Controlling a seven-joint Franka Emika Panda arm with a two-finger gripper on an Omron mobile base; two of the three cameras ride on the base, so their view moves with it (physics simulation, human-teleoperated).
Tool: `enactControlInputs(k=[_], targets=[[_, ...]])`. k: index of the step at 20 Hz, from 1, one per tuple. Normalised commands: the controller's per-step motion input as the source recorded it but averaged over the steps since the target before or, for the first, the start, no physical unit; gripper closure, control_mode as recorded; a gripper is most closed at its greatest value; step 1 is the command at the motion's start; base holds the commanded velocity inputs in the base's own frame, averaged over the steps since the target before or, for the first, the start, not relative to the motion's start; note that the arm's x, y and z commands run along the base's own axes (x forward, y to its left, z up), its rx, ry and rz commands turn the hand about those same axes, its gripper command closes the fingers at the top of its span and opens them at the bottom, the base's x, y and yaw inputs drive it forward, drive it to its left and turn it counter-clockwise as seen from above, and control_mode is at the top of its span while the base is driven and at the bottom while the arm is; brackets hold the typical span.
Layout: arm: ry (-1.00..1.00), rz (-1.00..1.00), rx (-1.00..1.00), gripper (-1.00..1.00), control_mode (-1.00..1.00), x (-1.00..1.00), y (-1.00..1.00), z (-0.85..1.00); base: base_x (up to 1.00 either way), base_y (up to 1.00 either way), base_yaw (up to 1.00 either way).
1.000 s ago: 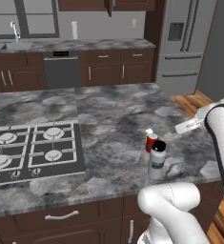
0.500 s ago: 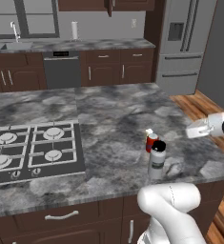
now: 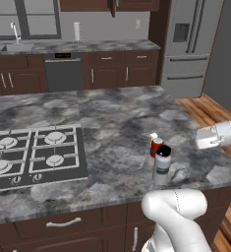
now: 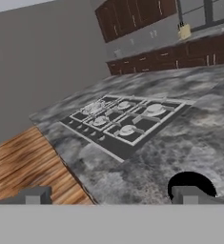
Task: Pick the water bottle, boxed drink, can from the counter and place them in the open cabinet.
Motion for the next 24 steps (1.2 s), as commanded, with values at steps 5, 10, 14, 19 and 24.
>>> enactControlInputs(k=[5, 10, 14, 19, 24], targets=[[-0.06, 0.12, 0.0, -1.0, -1.0, -0.18, -0.01, -0.07, 0.0, 0.0, 0.0], [-0.07, 0.11, 0.0, -1.0, -1.0, -0.13, -0.09, -0.08, 0.0, 0.0, 0.0], [-0.04, 0.09, 0.0, -1.0, -1.0, -0.09, -0.08, -0.13, 0.0, 0.0, 0.0], [0.0, 0.05, 0.0, -1.0, -1.0, 0.0, -0.05, -0.49, 0.0, 0.0, 0.0], [0.0, 0.05, 0.0, -1.0, -1.0, 0.0, 0.0, -0.6, 0.0, 0.0, 0.0]])
